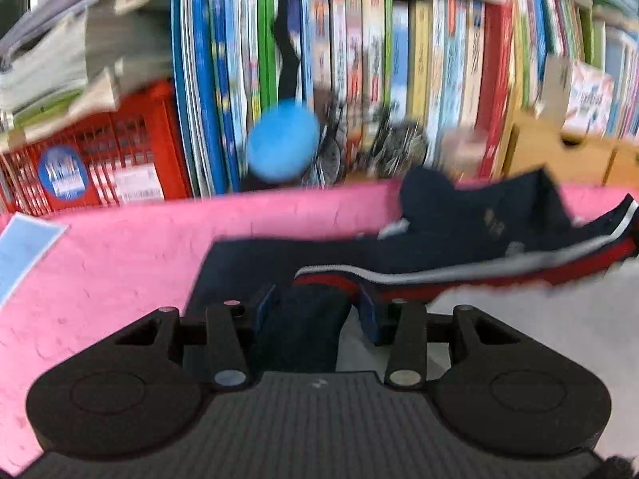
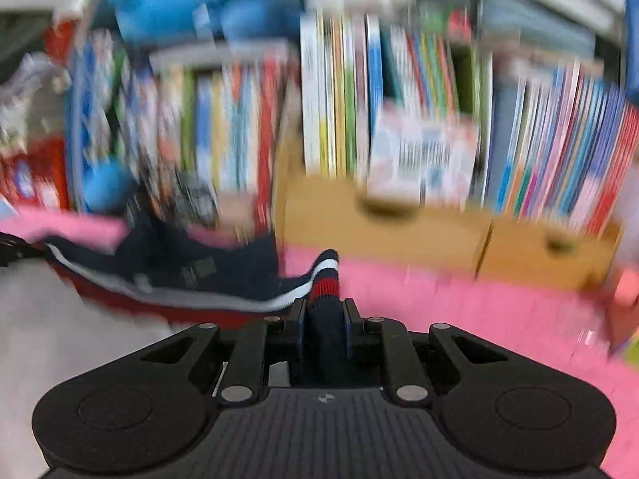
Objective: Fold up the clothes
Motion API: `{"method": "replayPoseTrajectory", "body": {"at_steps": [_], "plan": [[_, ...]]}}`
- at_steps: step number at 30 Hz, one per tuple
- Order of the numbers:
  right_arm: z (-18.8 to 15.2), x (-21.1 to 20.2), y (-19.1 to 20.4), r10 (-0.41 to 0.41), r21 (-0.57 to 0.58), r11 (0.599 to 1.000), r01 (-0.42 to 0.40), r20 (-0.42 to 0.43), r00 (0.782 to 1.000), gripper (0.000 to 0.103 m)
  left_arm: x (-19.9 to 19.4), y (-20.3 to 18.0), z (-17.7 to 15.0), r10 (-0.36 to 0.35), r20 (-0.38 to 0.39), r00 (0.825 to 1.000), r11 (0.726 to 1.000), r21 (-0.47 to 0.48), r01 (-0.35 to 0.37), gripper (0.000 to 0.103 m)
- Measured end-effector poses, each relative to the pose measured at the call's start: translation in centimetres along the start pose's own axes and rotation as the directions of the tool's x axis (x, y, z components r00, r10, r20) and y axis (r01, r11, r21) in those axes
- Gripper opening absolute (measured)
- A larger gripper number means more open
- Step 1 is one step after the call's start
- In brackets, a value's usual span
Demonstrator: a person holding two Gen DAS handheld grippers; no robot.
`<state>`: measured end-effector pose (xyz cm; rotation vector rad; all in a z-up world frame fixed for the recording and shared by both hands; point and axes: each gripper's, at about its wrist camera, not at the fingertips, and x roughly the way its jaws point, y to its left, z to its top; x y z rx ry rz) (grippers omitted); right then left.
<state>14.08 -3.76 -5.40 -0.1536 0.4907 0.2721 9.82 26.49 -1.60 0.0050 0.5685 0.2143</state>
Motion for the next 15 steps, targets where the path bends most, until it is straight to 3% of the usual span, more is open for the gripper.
{"method": "replayPoseTrajectory", "body": {"at_steps": [4, 6, 8, 11, 12, 15], "plan": [[0.0, -1.5, 0.5, -0.041, 0.014, 0.999, 0.040, 0.110, 0.993, 0.019, -0.8, -0.6, 0.7, 0.052, 0.101, 0.994, 0.997, 0.045, -0.056, 0.042], [0.9, -2.9, 1.3, -0.076, -0.025, 0.996, 0.084, 0.219, 0.973, 0.018, -1.2, -1.0, 1.0, 0.075, 0.152, 0.986, 0.994, 0.065, -0.086, 0.034], [2.2, -3.5, 1.7, -0.102, -0.045, 0.992, 0.119, 0.287, 0.953, 0.018, -1.6, -1.3, 1.3, 0.098, 0.203, 0.974, 0.990, 0.083, -0.116, 0.034], [3.1, -1.5, 0.8, -0.095, 0.006, 0.995, 0.096, 0.238, 0.967, 0.019, -2.2, -1.8, 1.8, 0.128, 0.279, 0.952, 0.981, 0.108, -0.164, 0.037], [3.0, -0.5, 0.4, -0.098, 0.019, 0.995, 0.096, 0.198, 0.975, 0.019, -2.0, -1.7, 1.7, 0.128, 0.273, 0.954, 0.981, 0.108, -0.162, 0.037], [1.2, 3.0, 0.0, -0.107, 0.029, 0.994, 0.106, 0.031, 0.994, 0.020, 0.0, -0.5, 0.2, 0.087, 0.136, 0.987, 0.992, 0.083, -0.098, 0.037]]}}
